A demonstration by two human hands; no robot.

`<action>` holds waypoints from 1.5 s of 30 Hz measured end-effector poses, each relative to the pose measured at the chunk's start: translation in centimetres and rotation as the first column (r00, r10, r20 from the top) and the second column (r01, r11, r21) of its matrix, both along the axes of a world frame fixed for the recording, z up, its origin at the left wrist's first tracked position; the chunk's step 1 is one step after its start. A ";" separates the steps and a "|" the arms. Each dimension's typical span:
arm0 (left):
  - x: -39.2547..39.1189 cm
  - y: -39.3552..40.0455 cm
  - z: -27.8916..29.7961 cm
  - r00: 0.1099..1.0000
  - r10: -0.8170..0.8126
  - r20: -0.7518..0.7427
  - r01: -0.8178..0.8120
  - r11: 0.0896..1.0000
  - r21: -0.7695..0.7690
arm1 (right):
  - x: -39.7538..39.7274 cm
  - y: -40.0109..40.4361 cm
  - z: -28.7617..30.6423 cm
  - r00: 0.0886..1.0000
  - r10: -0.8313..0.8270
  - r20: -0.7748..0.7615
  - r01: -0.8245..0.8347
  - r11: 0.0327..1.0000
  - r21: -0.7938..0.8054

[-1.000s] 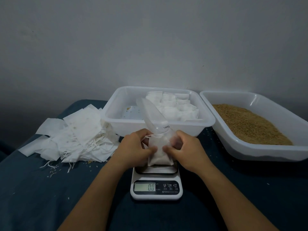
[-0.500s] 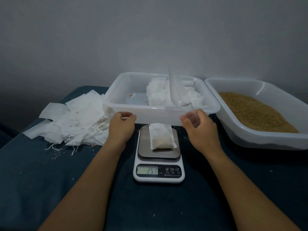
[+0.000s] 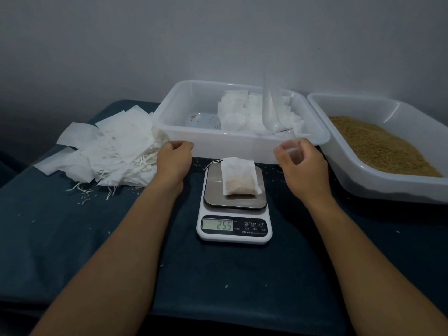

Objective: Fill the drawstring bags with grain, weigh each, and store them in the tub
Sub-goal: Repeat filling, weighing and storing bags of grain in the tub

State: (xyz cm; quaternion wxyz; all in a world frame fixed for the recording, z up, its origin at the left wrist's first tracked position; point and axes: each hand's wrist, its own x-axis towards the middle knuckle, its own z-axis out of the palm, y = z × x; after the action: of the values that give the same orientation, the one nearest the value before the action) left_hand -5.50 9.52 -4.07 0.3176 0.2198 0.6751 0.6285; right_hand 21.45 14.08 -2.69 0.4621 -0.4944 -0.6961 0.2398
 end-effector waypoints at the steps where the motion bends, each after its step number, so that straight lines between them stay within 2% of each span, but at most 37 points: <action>1: 0.1 -0.1 0.1 1.000 -0.005 -0.010 0.005 1.000 0.000 | 0.0 0.0 0.0 1.000 0.002 0.003 -0.002 1.000 0.000; 4: 0.4 -0.4 0.5 0.995 -0.039 -0.089 0.040 0.999 0.000 | 0.0 -0.1 -0.1 1.000 0.009 0.013 -0.009 1.000 0.001; 7: 1.2 -1.1 1.0 0.949 -0.152 -0.275 0.152 0.988 -0.019 | 0.0 -0.1 0.0 1.000 0.016 0.012 -0.016 1.000 -0.001; 11: 2.6 -1.7 1.6 0.754 -0.317 -0.576 0.294 0.946 -0.136 | 0.1 -0.1 0.0 1.000 0.013 0.000 -0.013 1.000 0.002; 15: 3.5 -1.8 1.8 0.624 -0.367 -0.690 0.286 0.929 -0.236 | 0.1 -0.2 0.2 1.000 0.007 -0.009 -0.007 1.000 0.008; 17: 3.8 -1.9 2.0 0.594 -0.384 -0.707 0.271 0.923 -0.274 | 0.2 -0.2 0.3 1.000 0.004 -0.016 -0.004 1.000 0.012; 21: 4.3 -2.0 2.9 0.565 -0.446 -0.694 0.341 0.892 -0.295 | 0.2 -0.4 0.5 1.000 0.002 -0.026 -0.002 1.000 0.020; 25: 5.2 -2.7 4.3 0.480 -0.516 -0.710 0.492 0.828 -0.269 | 0.3 -0.4 0.6 1.000 -0.002 -0.030 0.002 1.000 0.016; 32: 5.1 -3.5 11.7 0.344 -0.490 -0.801 0.621 0.758 -0.197 | 0.8 -0.4 1.1 0.992 -0.015 -0.126 0.019 0.999 0.035; 36: 4.2 -1.2 17.2 0.271 -0.428 -0.862 0.569 0.794 -0.215 | 1.1 -0.4 1.3 0.988 -0.019 -0.152 0.025 0.999 0.032; 39: 3.6 1.5 19.4 0.279 -0.375 -0.884 0.489 0.848 -0.205 | 1.3 -0.3 1.4 0.984 -0.023 -0.174 0.029 0.999 0.034; 42: 3.6 4.4 19.3 0.292 -0.347 -0.891 0.439 0.876 -0.198 | 1.3 -0.3 1.5 0.981 -0.031 -0.189 0.039 0.998 0.041; 45: 4.0 6.7 17.6 0.265 -0.418 -0.869 0.395 0.869 -0.297 | 1.4 -0.3 1.6 0.979 -0.030 -0.199 0.038 0.999 0.036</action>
State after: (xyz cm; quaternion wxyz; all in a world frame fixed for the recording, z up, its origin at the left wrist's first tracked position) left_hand -1.47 16.24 13.51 0.0443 0.6896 0.6617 0.2909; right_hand 22.86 13.78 -1.09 0.5430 -0.4707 -0.6425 0.2662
